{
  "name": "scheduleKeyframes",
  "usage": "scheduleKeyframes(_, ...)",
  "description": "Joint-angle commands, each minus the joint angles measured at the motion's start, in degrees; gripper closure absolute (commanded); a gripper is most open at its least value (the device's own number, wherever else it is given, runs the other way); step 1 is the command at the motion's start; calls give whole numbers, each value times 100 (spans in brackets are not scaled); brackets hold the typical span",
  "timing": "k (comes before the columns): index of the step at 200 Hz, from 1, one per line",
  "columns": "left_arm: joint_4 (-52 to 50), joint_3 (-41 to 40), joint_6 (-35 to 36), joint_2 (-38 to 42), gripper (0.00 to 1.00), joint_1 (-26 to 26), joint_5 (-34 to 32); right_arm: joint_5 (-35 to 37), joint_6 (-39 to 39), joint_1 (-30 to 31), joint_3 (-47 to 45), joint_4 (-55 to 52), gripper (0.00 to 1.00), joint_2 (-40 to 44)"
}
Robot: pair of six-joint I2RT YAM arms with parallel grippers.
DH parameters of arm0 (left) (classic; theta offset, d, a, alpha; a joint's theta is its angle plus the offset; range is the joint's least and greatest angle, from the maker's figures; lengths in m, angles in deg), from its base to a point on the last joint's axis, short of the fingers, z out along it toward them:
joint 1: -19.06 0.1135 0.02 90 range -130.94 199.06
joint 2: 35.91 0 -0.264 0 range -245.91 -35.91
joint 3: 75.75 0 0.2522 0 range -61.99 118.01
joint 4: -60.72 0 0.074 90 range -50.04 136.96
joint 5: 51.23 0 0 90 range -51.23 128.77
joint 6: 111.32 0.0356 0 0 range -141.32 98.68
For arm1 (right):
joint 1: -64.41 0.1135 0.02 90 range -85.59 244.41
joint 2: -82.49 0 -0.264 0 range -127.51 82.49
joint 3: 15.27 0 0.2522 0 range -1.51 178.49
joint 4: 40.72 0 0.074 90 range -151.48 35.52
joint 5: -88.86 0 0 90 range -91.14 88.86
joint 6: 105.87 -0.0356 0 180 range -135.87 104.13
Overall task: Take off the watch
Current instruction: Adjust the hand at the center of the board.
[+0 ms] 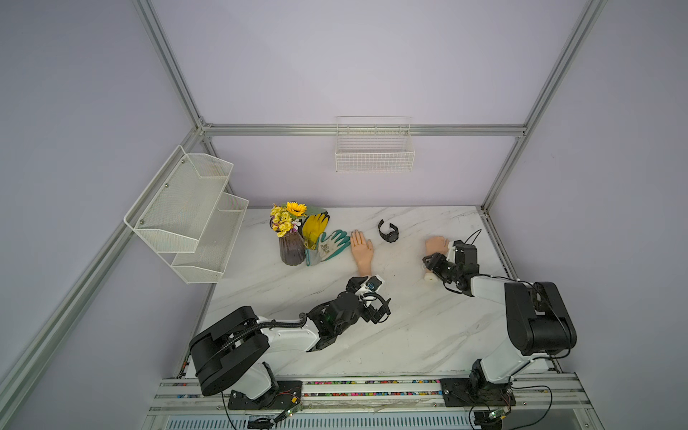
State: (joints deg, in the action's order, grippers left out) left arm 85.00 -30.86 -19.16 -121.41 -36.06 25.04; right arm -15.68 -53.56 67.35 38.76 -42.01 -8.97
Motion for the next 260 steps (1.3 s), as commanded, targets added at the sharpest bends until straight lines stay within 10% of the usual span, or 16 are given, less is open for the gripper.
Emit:
scheduleKeyframes(1, 103, 95, -86, 216, 0, 36, -348, 1589, -198, 689, -8, -314, 63, 726)
scheduleKeyframes(53, -157, 229, -819, 317, 0, 71, -1816, 4010, -1222, 2516, -459, -1296, 69, 1407)
scheduleKeyframes(107, 412, -208, -1073, 650, 0, 77, -2938, 5183, -2526, 4431, 485, -3072, 67, -591)
scheduleKeyframes(183, 808, -485, -954, 801, 0, 78, -3286, 3961, -2065, 5238, 813, -2053, 9, -980)
scheduleKeyframes(260, 119, -173, -1176, 927, 1, 95, -2655, 3167, -1556, 4786, 91, -621, 2, 1180)
